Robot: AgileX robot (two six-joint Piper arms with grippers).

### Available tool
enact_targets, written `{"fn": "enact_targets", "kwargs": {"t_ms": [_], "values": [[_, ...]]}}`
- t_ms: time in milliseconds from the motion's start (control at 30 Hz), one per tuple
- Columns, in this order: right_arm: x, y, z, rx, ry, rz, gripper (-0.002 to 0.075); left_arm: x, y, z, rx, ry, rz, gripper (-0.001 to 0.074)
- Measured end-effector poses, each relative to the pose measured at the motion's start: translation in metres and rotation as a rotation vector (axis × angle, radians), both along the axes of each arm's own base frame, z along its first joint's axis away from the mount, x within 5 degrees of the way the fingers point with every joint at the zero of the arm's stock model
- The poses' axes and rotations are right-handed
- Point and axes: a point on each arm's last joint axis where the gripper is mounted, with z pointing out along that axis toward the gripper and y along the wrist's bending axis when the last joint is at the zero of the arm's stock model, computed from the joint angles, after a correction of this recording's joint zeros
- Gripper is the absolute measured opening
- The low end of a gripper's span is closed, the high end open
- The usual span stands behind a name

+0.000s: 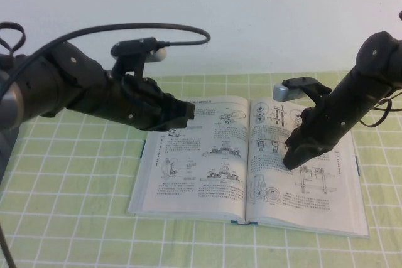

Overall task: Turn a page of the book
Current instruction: Open the closed book

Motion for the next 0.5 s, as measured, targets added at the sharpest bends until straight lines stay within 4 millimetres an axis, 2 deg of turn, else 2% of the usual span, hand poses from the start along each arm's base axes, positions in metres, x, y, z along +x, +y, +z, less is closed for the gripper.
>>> {"fn": "enact_targets", "kwargs": {"t_ms": [233,500], "values": [[0.003,-0.002,-0.001,-0.029,-0.017,-0.033,0.0067,0.01,-0.011,-0.051,0.053,0.101,-0.031,-0.0004],[0.007,-0.003,-0.004,-0.039,-0.042,-0.07,0.0012,0.016,-0.013,-0.09,0.088,0.184,-0.028,-0.0004]]}}
